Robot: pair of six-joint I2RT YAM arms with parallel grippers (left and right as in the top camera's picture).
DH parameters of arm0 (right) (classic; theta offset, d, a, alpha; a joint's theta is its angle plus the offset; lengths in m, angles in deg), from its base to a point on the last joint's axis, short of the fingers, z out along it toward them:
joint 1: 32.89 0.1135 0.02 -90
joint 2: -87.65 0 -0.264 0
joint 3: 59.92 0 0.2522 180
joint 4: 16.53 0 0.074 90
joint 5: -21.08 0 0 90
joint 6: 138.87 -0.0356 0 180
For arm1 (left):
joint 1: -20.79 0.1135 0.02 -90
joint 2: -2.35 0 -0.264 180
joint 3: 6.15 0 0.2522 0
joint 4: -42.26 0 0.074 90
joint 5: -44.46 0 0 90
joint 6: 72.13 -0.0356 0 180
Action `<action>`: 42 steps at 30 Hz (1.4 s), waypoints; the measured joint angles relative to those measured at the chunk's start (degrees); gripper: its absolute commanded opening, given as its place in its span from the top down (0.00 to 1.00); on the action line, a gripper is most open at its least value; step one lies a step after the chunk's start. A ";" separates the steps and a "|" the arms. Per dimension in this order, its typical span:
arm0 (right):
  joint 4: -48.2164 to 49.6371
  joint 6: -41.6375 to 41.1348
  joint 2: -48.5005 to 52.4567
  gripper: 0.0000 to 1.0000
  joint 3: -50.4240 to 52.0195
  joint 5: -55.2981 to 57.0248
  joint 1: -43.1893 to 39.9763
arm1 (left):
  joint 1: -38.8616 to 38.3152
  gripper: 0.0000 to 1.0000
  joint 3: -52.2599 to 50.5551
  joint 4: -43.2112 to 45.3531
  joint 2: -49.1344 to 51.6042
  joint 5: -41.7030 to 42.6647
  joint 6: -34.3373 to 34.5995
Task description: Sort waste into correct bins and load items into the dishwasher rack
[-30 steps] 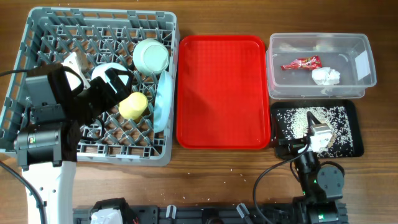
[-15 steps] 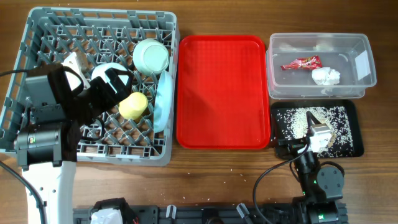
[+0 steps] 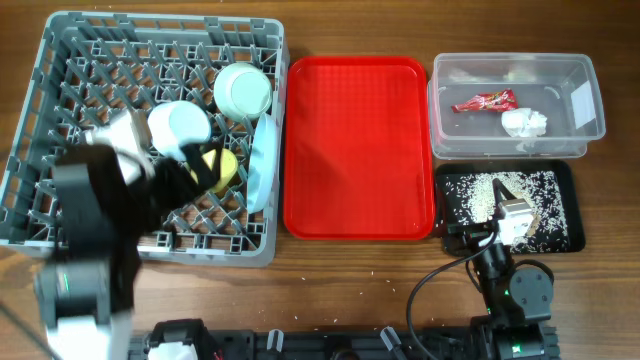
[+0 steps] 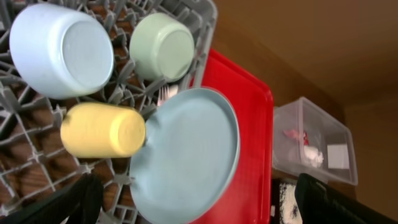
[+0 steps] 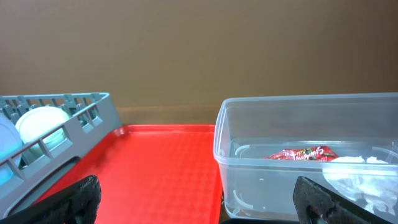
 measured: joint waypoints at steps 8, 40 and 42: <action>0.04 0.02 -0.22 0.00 -0.02 0.00 0.00 | -3.39 0.00 -31.45 20.44 -34.40 -3.82 0.37; 0.04 0.09 -0.22 0.00 -0.02 0.00 0.00 | -4.87 0.00 -58.84 45.79 -48.52 -17.51 -31.12; 0.04 0.20 -0.22 0.00 -0.02 0.00 0.00 | -4.13 0.00 -58.84 45.81 -48.52 -17.49 -31.15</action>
